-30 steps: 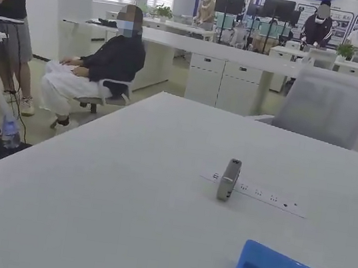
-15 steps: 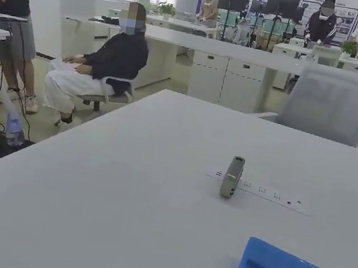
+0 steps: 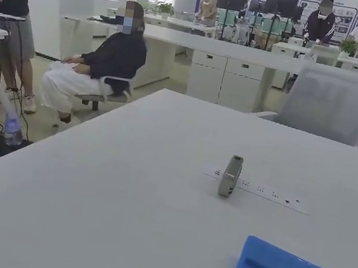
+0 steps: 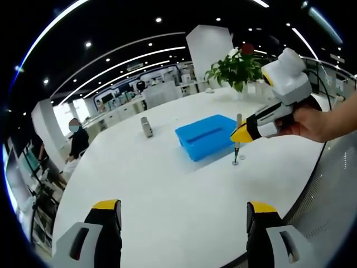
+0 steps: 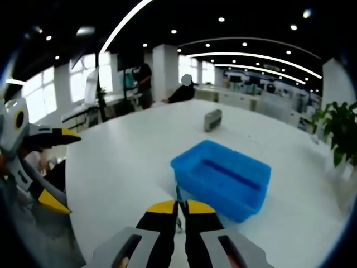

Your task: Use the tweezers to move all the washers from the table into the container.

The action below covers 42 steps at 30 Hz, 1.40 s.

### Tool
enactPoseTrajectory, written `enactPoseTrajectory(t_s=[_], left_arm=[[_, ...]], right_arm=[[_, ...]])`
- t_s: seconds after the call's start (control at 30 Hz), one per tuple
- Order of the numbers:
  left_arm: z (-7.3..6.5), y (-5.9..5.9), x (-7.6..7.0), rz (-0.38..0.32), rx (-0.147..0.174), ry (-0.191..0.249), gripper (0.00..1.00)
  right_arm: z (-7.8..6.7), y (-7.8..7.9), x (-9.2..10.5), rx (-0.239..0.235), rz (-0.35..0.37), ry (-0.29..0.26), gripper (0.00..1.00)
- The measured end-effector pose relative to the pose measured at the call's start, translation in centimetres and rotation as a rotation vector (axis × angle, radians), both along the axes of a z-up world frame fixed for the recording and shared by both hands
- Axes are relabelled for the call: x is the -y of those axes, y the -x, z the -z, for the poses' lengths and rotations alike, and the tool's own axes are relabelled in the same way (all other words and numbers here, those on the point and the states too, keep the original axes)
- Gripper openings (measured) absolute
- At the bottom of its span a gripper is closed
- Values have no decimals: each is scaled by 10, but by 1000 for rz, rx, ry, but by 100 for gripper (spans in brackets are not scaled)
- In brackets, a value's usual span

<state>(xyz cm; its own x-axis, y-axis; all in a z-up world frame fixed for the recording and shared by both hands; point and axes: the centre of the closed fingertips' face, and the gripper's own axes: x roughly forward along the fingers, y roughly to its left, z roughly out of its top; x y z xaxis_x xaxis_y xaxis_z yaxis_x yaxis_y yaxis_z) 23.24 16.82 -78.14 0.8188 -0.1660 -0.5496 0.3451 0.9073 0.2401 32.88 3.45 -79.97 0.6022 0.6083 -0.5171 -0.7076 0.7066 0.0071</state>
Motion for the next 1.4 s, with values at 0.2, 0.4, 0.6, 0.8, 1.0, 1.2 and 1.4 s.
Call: enactPoseTrajectory(t_s=[0.2, 0.4, 0.6, 0.8, 1.0, 1.2, 1.4], left_arm=[[0, 0, 0, -1, 2, -2, 95], [0, 0, 0, 2, -1, -6, 95], [2, 1, 0, 5, -9, -11, 95], [3, 1, 1, 10, -14, -17, 95], [4, 1, 1, 10, -18, -16, 95], [5, 2, 0, 8, -20, -23, 95], [4, 1, -1, 0, -15, -18, 95]], right_arm=[[0, -3, 5, -12, 28, -14, 1], [0, -1, 5, -38, 36, -14, 0], [-2, -1, 4, -67, 40, -11, 0], [-14, -1, 3, -58, 35, -22, 0], [-35, -12, 4, -17, 36, -42, 0], [-52, -25, 5, 10, 40, -61, 0], [-66, -47, 6, 63, 52, -67, 0]])
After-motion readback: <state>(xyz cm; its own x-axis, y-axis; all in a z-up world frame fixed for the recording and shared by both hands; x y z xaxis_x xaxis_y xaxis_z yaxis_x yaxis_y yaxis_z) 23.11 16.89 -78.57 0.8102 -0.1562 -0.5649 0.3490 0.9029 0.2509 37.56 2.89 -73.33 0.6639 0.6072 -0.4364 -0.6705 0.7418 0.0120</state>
